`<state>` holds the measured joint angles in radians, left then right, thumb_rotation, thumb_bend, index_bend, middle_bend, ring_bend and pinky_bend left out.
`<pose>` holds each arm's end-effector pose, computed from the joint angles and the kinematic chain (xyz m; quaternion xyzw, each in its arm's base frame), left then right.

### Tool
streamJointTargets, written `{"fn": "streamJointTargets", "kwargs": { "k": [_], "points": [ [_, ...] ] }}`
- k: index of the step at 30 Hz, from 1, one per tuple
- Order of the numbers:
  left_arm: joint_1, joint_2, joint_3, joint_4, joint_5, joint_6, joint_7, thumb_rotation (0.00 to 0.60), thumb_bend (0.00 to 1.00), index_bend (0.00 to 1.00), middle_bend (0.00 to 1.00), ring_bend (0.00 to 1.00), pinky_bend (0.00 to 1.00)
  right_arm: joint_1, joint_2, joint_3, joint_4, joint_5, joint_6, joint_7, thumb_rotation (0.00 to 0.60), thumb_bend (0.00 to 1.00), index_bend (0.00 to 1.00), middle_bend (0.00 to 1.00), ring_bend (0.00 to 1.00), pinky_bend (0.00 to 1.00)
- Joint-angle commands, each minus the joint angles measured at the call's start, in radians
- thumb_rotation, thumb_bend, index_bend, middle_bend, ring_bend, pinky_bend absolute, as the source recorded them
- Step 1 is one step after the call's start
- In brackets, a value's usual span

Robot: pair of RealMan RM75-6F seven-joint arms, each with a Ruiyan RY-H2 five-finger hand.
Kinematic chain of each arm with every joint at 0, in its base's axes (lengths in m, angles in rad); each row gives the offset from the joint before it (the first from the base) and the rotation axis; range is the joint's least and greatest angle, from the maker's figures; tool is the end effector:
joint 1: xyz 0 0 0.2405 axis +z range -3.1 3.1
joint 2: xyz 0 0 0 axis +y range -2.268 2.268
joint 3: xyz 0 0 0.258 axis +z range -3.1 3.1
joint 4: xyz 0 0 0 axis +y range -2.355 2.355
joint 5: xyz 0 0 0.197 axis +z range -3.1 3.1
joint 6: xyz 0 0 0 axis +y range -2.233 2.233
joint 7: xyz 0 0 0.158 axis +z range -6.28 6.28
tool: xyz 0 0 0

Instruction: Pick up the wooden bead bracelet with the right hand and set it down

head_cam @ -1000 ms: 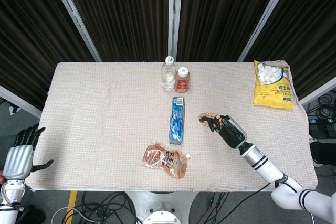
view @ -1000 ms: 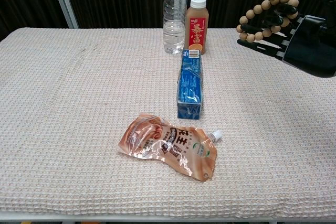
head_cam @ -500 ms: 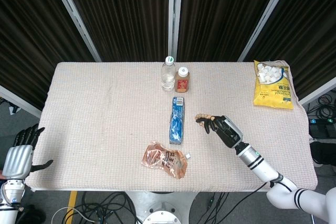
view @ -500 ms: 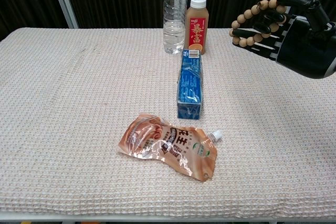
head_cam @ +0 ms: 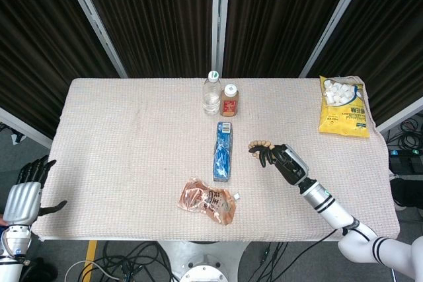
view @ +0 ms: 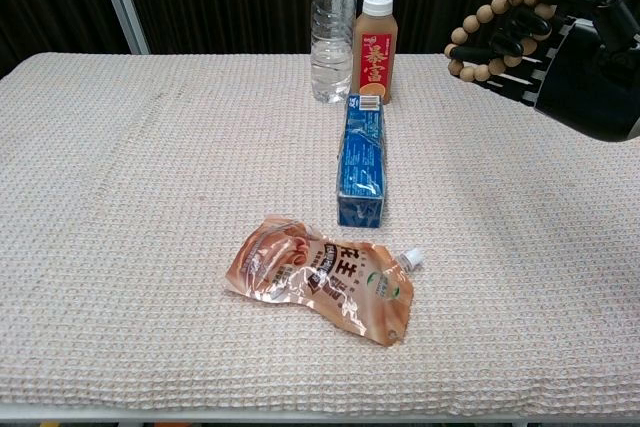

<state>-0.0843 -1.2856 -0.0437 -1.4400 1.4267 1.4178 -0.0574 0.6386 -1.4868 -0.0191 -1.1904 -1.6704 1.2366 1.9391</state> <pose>-0.3404 0.1932 0.1266 -0.5701 -0.4421 -0.3699 0.5854 -0.1996 -0.3275 0.0302 -0.2803 0.7733 -0.5547 0.1252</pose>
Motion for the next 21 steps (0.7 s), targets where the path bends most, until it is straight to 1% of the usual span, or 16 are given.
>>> {"fn": "streamJointTargets", "kwargs": {
  "k": [1,3,8,14,17,19,21],
  "points": [
    [0.000,-0.001,0.000,0.001,0.001,0.000,0.000,0.600,0.00,0.10,0.02,0.00,0.00,-0.002,0.007,-0.004,-0.002,-0.004,0.011,-0.013,0.327,0.97,0.63,0.63,0.25,0.00],
    [-0.001,-0.001,0.000,0.002,0.001,-0.001,-0.002,0.600,0.00,0.10,0.02,0.00,0.00,-0.004,0.011,-0.007,-0.002,-0.009,0.019,-0.024,0.328,1.00,0.60,0.62,0.24,0.00],
    [-0.001,-0.003,-0.001,0.004,0.001,0.000,-0.003,0.600,0.00,0.10,0.02,0.00,0.00,-0.005,0.015,-0.015,0.001,-0.015,0.031,-0.038,0.325,1.00,0.53,0.60,0.20,0.00],
    [-0.001,-0.004,0.000,0.008,-0.002,-0.004,-0.005,0.600,0.00,0.10,0.02,0.00,0.00,-0.003,0.014,-0.021,0.004,-0.019,0.036,-0.047,0.338,1.00,0.52,0.59,0.20,0.00],
    [-0.001,-0.005,0.001,0.009,-0.002,-0.004,-0.008,0.600,0.00,0.10,0.02,0.00,0.00,-0.001,0.014,-0.027,0.009,-0.026,0.040,-0.055,0.362,1.00,0.50,0.59,0.19,0.00],
    [-0.001,-0.006,0.001,0.011,-0.003,-0.006,-0.008,0.600,0.00,0.10,0.02,0.00,0.00,0.000,0.015,-0.031,0.011,-0.031,0.044,-0.056,0.393,1.00,0.48,0.58,0.19,0.00],
    [-0.002,-0.007,0.001,0.012,-0.004,-0.008,-0.009,0.600,0.00,0.10,0.02,0.00,0.00,0.002,0.018,-0.035,0.012,-0.037,0.049,-0.054,0.459,1.00,0.46,0.57,0.18,0.00]
  ]
}}
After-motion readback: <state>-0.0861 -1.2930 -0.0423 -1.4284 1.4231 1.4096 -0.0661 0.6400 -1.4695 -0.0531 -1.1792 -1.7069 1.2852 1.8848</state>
